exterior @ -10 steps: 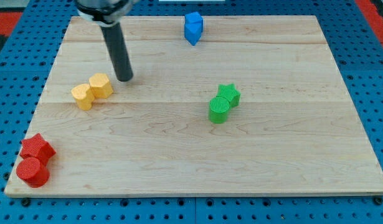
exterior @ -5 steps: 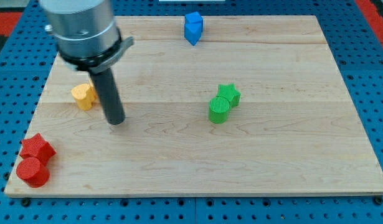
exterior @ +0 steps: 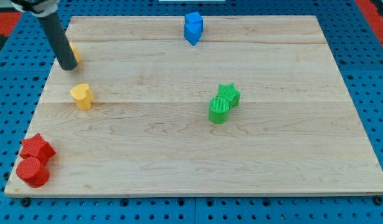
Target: Move the yellow hexagon to the top left of the board
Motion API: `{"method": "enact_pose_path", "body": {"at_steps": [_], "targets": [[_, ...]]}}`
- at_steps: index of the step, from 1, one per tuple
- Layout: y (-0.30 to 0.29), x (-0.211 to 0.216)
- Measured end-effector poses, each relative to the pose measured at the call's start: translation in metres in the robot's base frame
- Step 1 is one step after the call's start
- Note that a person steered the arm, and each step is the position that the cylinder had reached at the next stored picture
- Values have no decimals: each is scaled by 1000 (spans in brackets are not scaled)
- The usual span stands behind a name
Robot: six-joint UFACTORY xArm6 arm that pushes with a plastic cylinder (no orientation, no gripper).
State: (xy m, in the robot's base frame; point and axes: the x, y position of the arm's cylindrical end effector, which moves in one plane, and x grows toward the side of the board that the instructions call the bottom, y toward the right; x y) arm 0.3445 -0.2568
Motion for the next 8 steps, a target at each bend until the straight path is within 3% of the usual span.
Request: {"method": "enact_pose_path", "body": {"at_steps": [1,2,3,4,8], "targets": [[3,-18],[1,2],[-44,9],[-45,-4],[39,-61]]}}
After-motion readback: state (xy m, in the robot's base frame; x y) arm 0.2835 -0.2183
